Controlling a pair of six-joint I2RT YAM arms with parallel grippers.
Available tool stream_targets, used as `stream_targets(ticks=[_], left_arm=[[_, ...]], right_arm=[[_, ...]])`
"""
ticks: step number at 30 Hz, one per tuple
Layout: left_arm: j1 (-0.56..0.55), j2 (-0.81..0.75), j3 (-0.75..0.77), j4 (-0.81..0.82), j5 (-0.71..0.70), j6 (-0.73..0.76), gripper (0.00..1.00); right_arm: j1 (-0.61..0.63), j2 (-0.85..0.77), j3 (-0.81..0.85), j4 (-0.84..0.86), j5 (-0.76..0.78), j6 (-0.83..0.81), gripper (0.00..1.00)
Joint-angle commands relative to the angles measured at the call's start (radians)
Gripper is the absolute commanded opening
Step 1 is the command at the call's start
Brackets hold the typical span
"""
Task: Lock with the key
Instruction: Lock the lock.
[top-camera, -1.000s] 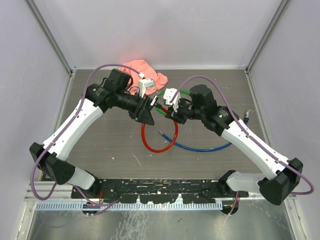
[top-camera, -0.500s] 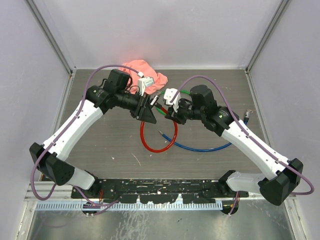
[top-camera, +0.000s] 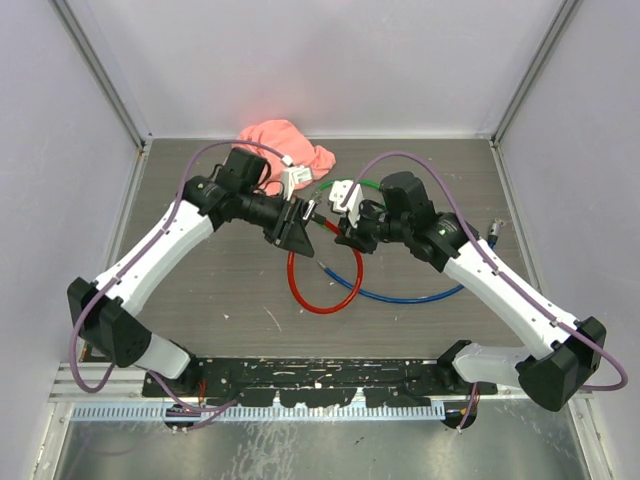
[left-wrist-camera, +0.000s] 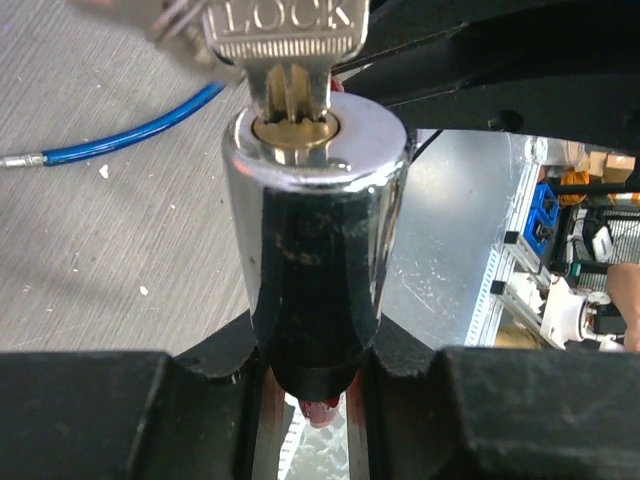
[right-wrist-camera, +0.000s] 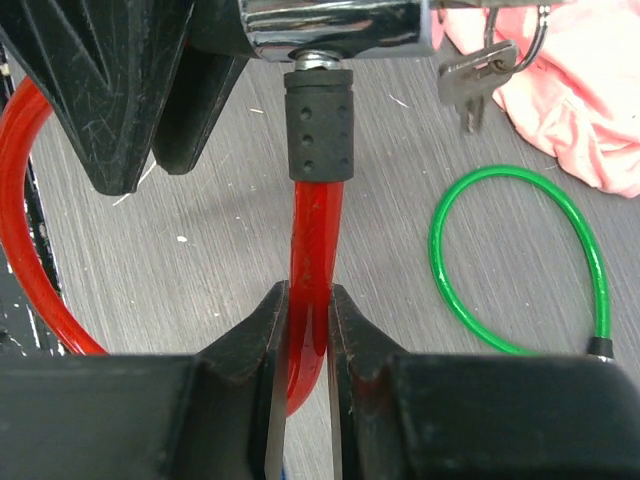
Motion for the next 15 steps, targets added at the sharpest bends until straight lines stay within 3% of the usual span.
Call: stream_targets(ticks=[1, 7, 12, 15], left_arm=[[0.002, -0.082, -0.151, 0.334, 0.001, -0.129, 0.15], [0.003, -0.133, -0.357, 0.728, 0.002, -0.303, 0.17], [-0.005, -0.119, -0.386, 0.750, -0.034, -0.304, 0.20], [-0.015, -0.132, -0.417, 0.749, -0.137, -0.294, 0.21]], right_arm=[[0.024, -0.053, -0.011, 0.174, -0.155, 0.031, 0.01], [0.025, -0.087, -0.153, 0.245, -0.152, 0.073, 0.01], [0.024, -0.088, -0.224, 0.350, -0.150, 0.161, 0.01], [0.024, -0.090, -0.272, 0.420, -0.183, 0.225, 0.01]])
